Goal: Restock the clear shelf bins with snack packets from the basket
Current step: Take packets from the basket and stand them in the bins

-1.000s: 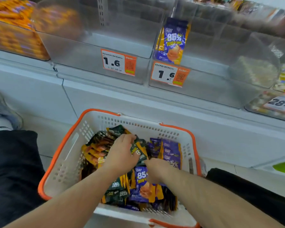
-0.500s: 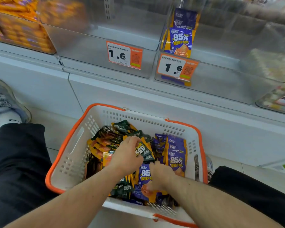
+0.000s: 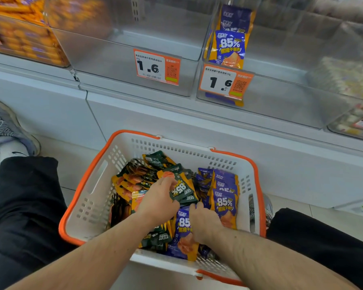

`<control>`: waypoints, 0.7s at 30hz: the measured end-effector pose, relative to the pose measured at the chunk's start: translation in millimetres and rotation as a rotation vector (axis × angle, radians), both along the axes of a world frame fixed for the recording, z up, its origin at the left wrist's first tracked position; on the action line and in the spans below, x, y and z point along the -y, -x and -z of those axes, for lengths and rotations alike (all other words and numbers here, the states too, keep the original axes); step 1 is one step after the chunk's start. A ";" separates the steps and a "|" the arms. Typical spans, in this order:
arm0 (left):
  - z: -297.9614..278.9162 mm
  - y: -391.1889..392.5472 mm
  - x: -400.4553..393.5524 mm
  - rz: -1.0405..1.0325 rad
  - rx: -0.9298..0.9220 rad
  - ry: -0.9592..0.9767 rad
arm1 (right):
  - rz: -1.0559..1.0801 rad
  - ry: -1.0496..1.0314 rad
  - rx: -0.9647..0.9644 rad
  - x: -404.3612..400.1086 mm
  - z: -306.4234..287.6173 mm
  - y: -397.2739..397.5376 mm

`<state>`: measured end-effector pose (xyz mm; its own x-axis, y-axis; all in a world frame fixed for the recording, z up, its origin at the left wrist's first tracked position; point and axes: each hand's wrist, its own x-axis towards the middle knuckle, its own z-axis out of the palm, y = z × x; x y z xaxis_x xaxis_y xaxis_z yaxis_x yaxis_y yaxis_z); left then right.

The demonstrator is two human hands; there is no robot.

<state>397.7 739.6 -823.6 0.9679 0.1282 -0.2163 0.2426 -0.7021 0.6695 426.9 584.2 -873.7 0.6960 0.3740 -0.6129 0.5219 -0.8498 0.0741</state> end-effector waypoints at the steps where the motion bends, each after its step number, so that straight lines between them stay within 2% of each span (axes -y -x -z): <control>1: 0.7 1.4 -1.2 -0.003 -0.012 0.004 | 0.052 -0.024 -0.045 -1.2 -3.7 -3.3; 4: 2.7 6.2 -3.6 -0.029 -0.067 0.046 | 0.257 -0.082 -0.218 -4.2 -18.9 -22.9; 8: -1.2 2.9 -4.6 -0.085 -0.155 0.168 | 0.234 -0.107 -0.335 -7.2 -69.6 -66.2; 10: -5.6 -1.6 -2.4 -0.111 -0.205 0.279 | 0.269 -0.200 -0.322 -4.5 -102.5 -82.2; 14: -18.1 -8.9 5.1 -0.123 -0.264 0.515 | 0.494 -0.496 -0.356 7.2 -136.2 -106.8; 21: -56.0 -17.8 11.7 -0.036 -0.040 0.686 | 0.867 -0.974 -0.454 16.5 -169.4 -118.8</control>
